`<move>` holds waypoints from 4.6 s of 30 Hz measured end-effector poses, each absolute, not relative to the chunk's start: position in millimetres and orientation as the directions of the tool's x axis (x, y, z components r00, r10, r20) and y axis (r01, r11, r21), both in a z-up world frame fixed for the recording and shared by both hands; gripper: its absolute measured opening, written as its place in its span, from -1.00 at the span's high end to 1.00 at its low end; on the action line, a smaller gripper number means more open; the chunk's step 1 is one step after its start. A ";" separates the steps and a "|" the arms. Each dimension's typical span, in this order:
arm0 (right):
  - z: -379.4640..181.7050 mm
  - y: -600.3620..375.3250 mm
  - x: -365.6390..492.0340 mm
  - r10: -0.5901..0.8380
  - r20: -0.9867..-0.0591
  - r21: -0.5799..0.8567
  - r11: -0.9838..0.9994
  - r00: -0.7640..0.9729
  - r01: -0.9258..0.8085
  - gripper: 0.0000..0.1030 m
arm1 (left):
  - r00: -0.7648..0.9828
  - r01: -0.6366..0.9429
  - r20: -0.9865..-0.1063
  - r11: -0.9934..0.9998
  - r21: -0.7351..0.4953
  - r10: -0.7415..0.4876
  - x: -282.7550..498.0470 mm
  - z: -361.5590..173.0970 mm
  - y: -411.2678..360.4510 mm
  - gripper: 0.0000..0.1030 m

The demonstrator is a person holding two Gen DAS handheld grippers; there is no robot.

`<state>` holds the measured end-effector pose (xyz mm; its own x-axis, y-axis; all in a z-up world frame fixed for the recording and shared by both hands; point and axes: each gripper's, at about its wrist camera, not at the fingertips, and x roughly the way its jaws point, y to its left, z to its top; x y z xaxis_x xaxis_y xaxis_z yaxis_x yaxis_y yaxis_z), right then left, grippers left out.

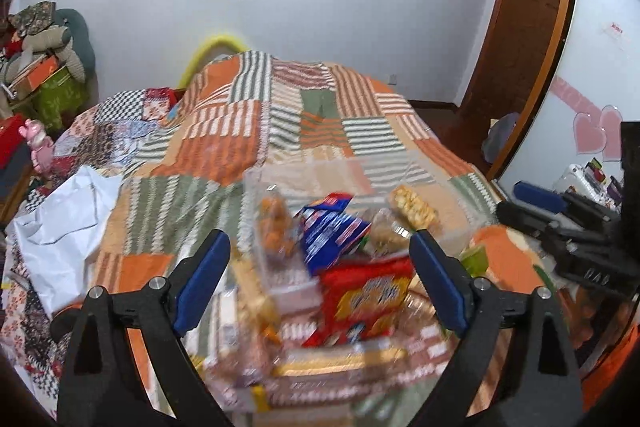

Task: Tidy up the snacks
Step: 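Lower both held packs into the clear plastic box and open both tools, then grasp the green pea snack bag with the right tool while the left tool grasps the striped wafer pack, then carry the pea bag and wafer pack into the clear box and open both tools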

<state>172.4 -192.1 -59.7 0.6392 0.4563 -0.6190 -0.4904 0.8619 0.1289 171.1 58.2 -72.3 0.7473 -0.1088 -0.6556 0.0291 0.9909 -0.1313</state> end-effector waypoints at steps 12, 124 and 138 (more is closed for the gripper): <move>-76.7 -189.6 144.6 0.459 -0.644 0.141 0.858 0.612 -0.494 -0.26 | 0.689 -0.068 -0.725 0.992 -0.106 -0.030 130.6 -103.7 101.6 -0.79; -89.0 -171.3 229.1 0.457 -0.642 0.187 0.872 0.616 -0.452 0.22 | 0.692 0.047 -0.709 0.989 -0.143 -0.135 258.3 -116.5 63.3 0.16; -118.4 -158.4 250.6 0.417 -0.731 0.170 0.878 0.540 -0.448 0.19 | 0.666 0.026 -0.735 0.988 -0.152 -0.131 273.5 -132.1 64.6 0.15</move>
<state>250.6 -158.4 -118.4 0.5401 0.4171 -0.7310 -0.4476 0.8779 0.1702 273.5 64.6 -132.1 0.6656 -0.1307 -0.7348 0.0261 0.9880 -0.1521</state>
